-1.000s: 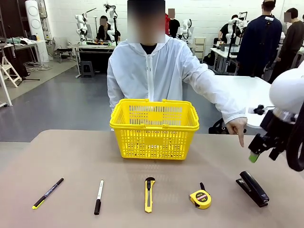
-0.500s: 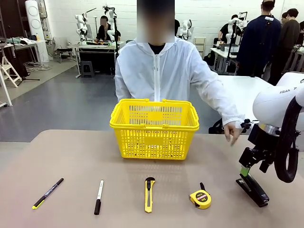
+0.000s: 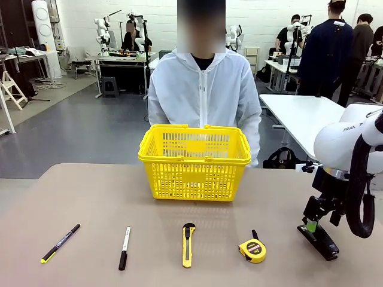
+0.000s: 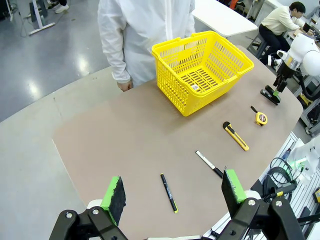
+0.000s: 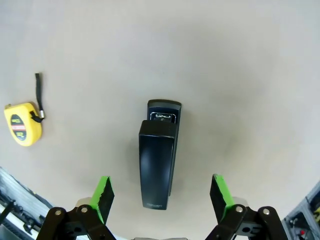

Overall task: Place the items the person wants into the basket.
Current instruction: Pick up the item the person points to and place it in the Market Basket.

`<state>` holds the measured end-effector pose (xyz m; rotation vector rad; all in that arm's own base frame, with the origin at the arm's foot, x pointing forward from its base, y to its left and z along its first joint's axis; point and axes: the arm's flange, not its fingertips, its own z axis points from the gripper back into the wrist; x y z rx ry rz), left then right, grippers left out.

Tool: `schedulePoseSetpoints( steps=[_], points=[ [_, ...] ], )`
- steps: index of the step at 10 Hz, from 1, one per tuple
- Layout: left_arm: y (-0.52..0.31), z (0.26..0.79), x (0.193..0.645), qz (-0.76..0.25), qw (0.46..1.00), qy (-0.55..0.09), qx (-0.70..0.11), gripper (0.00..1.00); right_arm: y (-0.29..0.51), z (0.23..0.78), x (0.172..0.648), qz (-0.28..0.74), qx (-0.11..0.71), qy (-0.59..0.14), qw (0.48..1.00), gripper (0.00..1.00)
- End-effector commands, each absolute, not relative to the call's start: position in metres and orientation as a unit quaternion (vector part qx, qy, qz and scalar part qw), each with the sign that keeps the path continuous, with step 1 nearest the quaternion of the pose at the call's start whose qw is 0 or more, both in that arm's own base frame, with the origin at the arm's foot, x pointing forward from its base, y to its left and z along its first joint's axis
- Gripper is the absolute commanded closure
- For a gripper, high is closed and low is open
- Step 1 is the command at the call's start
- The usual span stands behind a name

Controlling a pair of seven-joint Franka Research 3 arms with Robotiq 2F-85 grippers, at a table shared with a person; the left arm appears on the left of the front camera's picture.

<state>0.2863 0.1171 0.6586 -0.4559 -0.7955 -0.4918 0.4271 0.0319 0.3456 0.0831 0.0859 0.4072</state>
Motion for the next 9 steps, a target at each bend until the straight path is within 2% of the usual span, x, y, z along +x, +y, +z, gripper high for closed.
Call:
schedulePoseSetpoints(
  steps=[1, 9],
  points=[
    [0.1195, 0.6572, 0.2851, -0.243, 0.864, -0.383, -0.218, 0.0, 0.0292, 0.335, 0.433, 0.211, 0.019, 0.049, 0.976, 0.0],
    [0.1195, 0.6572, 0.2851, -0.243, 0.864, -0.383, -0.218, 0.0, 0.0232, 0.3336, 0.4365, 0.209, 0.027, 0.078, 0.974, 0.0]
  ],
)
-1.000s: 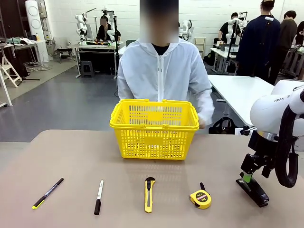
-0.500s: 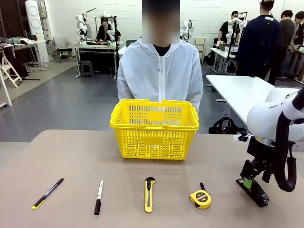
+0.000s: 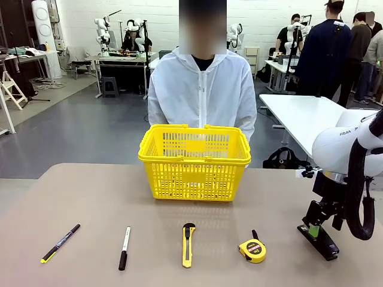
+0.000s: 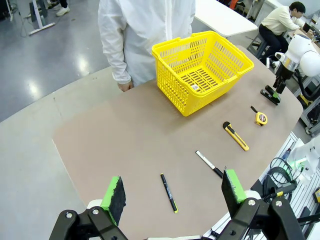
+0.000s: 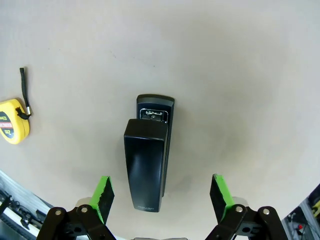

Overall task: Place the items the person wants into the basket.
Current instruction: Pick up the item the person points to and place it in the Market Basket.

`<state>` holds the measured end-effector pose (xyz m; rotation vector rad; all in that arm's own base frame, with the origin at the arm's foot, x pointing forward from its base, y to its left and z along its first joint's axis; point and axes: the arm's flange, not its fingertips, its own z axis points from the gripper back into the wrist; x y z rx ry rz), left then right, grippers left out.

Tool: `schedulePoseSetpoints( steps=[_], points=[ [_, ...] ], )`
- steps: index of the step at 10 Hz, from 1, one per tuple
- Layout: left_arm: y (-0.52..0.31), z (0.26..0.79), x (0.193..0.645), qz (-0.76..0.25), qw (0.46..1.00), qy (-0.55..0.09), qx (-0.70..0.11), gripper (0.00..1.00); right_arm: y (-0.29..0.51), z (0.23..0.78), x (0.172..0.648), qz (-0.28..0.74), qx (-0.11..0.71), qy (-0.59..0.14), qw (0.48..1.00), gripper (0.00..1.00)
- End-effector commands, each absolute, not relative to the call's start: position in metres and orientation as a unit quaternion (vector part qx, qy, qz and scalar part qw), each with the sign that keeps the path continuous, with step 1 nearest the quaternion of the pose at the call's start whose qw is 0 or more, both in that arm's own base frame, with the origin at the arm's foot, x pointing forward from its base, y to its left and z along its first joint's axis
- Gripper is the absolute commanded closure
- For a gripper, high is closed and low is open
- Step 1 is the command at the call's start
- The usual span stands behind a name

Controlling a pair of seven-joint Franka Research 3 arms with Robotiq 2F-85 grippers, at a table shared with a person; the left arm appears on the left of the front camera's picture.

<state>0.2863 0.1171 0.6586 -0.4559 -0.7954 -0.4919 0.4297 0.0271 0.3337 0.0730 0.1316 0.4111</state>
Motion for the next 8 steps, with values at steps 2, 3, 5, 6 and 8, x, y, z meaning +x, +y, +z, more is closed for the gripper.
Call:
schedulePoseSetpoints(
  steps=[2, 3, 5, 6, 8],
  points=[
    [0.1195, 0.6572, 0.2851, -0.243, 0.864, -0.383, -0.218, 0.0, 0.0223, 0.3333, 0.4377, 0.207, 0.032, 0.088, 0.974, 0.0],
    [0.1195, 0.6572, 0.2851, -0.243, 0.864, -0.383, -0.218, 0.0, 0.0224, 0.3331, 0.4376, 0.209, 0.033, 0.09, 0.973, 0.0],
    [0.1195, 0.6572, 0.2851, -0.243, 0.864, -0.383, -0.218, 0.0, 0.0215, 0.3315, 0.439, 0.223, 0.033, 0.082, 0.971, 0.0],
    [0.1195, 0.6572, 0.2851, -0.243, 0.864, -0.383, -0.218, 0.0, 0.021, 0.3308, 0.4393, 0.231, 0.028, 0.076, 0.97, 0.0],
    [0.1195, 0.6572, 0.2851, -0.243, 0.864, -0.383, -0.218, 0.0, 0.02, 0.3295, 0.4398, 0.249, 0.034, 0.073, 0.965, 0.0]
  ],
)
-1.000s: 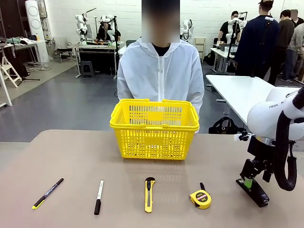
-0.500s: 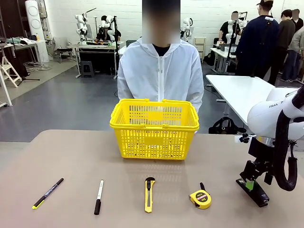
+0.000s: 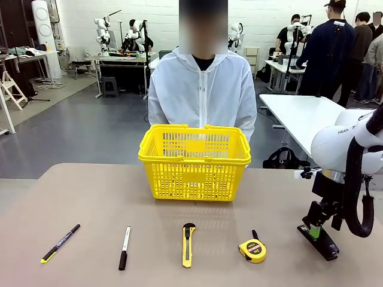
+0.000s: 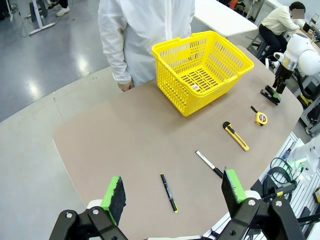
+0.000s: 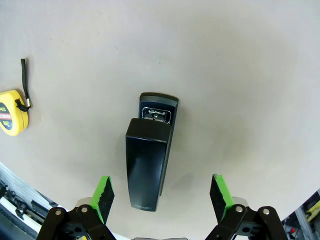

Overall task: Place the items the person wants into the basket.
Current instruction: Pick up the item the person points to and place it in the Market Basket.

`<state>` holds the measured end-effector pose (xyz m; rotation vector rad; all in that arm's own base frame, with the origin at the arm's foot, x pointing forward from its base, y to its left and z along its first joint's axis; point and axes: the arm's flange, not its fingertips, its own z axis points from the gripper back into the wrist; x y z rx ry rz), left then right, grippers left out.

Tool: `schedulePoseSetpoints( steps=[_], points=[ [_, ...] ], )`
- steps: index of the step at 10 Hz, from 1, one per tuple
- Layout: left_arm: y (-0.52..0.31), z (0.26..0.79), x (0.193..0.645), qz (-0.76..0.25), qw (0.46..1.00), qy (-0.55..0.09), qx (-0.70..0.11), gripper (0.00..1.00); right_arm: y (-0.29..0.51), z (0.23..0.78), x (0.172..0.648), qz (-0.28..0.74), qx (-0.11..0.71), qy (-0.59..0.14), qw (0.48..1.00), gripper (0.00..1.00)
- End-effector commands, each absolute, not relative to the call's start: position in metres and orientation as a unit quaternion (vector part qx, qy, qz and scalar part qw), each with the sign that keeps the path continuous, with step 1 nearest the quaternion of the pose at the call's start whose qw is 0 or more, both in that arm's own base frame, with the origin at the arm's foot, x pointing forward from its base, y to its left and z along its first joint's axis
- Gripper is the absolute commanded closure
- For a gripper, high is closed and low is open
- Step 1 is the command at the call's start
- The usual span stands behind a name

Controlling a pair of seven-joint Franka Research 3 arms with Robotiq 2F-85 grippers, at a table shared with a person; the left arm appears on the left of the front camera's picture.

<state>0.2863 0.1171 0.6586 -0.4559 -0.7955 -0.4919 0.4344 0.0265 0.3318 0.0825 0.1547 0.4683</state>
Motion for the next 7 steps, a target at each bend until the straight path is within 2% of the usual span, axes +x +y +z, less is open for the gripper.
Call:
schedulePoseSetpoints(
  steps=[1, 7],
  points=[
    [0.1195, 0.6572, 0.2851, -0.243, 0.864, -0.383, -0.218, 0.0, 0.0198, 0.3287, 0.4398, 0.254, 0.037, 0.076, 0.964, 0.0],
    [0.1195, 0.6572, 0.2851, -0.243, 0.864, -0.383, -0.218, 0.0, 0.0244, 0.3241, 0.4356, 0.267, 0.046, 0.082, 0.959, 0.0]
  ],
)
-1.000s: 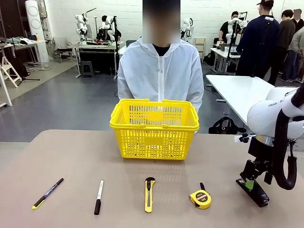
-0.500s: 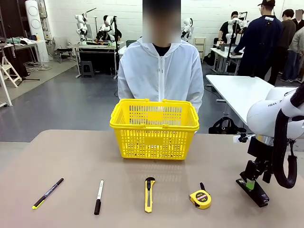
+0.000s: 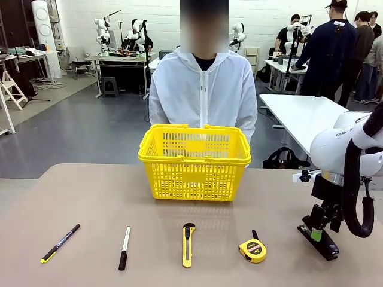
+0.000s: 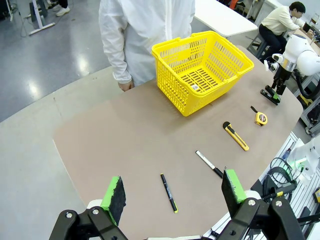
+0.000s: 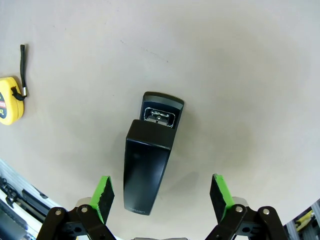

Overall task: Place the items the person wants into the basket.
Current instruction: Pick up the item the person points to and place it in the Market Basket.

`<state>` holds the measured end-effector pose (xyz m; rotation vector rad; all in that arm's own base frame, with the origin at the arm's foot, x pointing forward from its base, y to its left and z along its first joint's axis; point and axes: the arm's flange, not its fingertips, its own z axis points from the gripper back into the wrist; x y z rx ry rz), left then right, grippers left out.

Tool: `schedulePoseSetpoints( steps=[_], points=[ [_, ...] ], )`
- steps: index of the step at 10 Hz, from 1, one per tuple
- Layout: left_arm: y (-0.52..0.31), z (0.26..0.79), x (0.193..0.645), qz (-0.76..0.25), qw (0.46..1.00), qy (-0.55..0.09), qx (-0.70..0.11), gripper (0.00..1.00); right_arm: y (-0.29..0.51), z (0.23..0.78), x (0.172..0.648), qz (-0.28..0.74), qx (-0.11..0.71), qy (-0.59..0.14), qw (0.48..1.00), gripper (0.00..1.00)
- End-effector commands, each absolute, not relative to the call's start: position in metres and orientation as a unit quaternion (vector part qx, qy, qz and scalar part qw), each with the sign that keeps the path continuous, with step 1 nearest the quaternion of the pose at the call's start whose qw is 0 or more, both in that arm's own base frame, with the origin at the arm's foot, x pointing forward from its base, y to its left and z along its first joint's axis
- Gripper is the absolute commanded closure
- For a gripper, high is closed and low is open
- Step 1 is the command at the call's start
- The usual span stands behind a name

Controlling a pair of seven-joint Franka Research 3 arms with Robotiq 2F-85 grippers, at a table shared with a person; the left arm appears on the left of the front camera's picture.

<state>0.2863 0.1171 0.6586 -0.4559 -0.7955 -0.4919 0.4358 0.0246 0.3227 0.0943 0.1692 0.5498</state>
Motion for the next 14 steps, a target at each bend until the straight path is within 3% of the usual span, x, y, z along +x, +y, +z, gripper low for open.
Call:
schedulePoseSetpoints(
  steps=[1, 7, 10, 11, 13, 14],
  points=[
    [0.12, 0.657, 0.285, -0.243, 0.864, -0.383, -0.218, 0.0, 0.024, 0.324, 0.436, 0.267, 0.046, 0.082, 0.959, 0.0],
    [0.12, 0.657, 0.285, -0.243, 0.864, -0.383, -0.218, 0.0, 0.025, 0.323, 0.436, 0.271, 0.046, 0.083, 0.958, 0.0],
    [0.12, 0.657, 0.285, -0.243, 0.864, -0.383, -0.218, 0.0, 0.03, 0.31, 0.439, 0.284, 0.039, 0.091, 0.954, 0.9],
    [0.12, 0.657, 0.285, -0.243, 0.864, -0.383, -0.218, 0.0, 0.032, 0.308, 0.439, 0.288, 0.038, 0.093, 0.952, 1.0],
    [0.12, 0.657, 0.285, -0.243, 0.864, -0.383, -0.218, 0.0, 0.032, 0.306, 0.439, 0.289, 0.037, 0.095, 0.952, 1.0],
    [0.12, 0.657, 0.285, -0.243, 0.864, -0.383, -0.218, 0.0, 0.031, 0.305, 0.439, 0.289, 0.037, 0.095, 0.952, 0.92]
  ],
)
